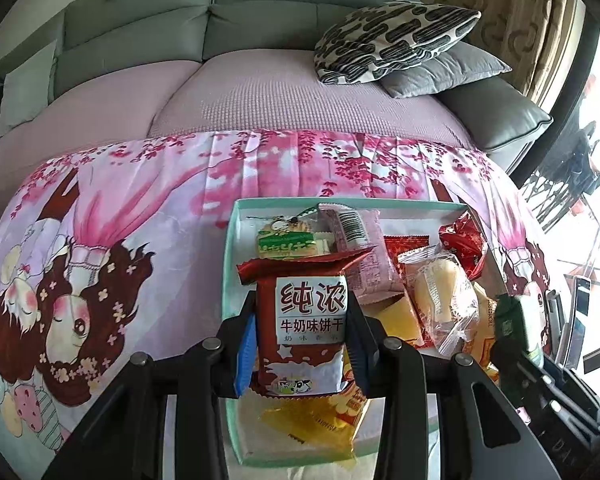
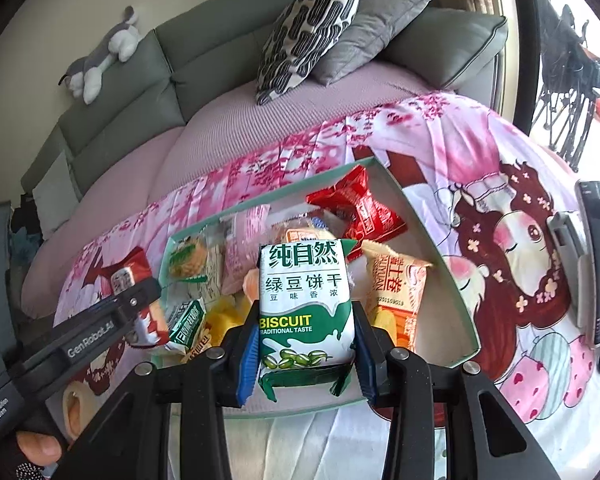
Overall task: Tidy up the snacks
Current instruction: 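Lift both items and carry them over the tray, then lower both items into the tray and open both grippers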
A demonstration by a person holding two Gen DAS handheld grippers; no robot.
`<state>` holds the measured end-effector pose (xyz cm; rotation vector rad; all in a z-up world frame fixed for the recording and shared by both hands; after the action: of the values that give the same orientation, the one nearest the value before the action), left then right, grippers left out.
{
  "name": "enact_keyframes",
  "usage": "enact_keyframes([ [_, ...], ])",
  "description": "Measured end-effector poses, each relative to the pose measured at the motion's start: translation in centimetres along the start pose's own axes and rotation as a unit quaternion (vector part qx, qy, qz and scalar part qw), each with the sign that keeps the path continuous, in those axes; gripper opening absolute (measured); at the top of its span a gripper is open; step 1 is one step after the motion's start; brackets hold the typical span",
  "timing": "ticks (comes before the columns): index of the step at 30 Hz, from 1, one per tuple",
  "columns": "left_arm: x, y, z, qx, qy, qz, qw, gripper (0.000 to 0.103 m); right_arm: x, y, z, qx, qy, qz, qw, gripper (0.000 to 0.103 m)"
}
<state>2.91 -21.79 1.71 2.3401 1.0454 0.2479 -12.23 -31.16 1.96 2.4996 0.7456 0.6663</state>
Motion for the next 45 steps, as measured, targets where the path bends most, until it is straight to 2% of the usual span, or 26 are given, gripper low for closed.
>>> enact_keyframes([
  [14, -1.8, 0.2, 2.0, 0.006, -0.025, 0.02, 0.9995, 0.041, 1.0, -1.1, 2.5, 0.034, -0.003, -0.016, 0.999, 0.042],
  [25, -1.5, 0.1, 2.2, 0.013, -0.037, 0.012, 0.9992, 0.041, 0.6, -1.6, 4.0, 0.056, -0.018, -0.017, 0.998, 0.043],
  [32, -1.5, 0.2, 1.3, 0.007, -0.046, 0.004, 0.9989, 0.057, 0.7, -1.6, 4.0, 0.055, -0.02, -0.02, 0.998, 0.044],
  [35, -1.0, 0.3, 0.7, 0.003, -0.039, -0.006, 0.9992, 0.069, 0.6, -1.6, 4.1, 0.057, -0.021, -0.016, 0.998, 0.053],
  [38, 0.2, 0.1, 0.2, 0.003, -0.012, -0.018, 0.9998, 0.076, 0.6, -1.7, 4.3, 0.06, -0.019, -0.013, 0.998, 0.062],
  [41, 1.5, -0.3, 0.0, 0.007, 0.012, -0.029, 0.9995, 0.077, 0.8, -1.7, 4.4, 0.058, -0.012, -0.013, 0.998, 0.073],
  [42, 2.1, -0.5, 0.0, 0.009, 0.021, -0.034, 0.9992, 0.083, 0.8, -1.7, 4.3, 0.056, -0.012, -0.014, 0.998, 0.077],
  [45, 3.7, -0.9, 0.1, 0.014, 0.057, -0.044, 0.9973, 0.088, 0.9, -1.6, 4.3, 0.05, -0.015, -0.014, 0.999, 0.078],
])
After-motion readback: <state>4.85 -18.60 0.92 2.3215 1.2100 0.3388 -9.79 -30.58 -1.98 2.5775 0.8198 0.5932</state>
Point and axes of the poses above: each gripper's, at about its wrist camera, not at the fingertips, and z roughly the way its jaws point, x to its left, y to its top, the point moved 4 cm from there along z, roughly the way its jaws point, and after that the axes turned 7 degrees about z, right-handed, at the moved point
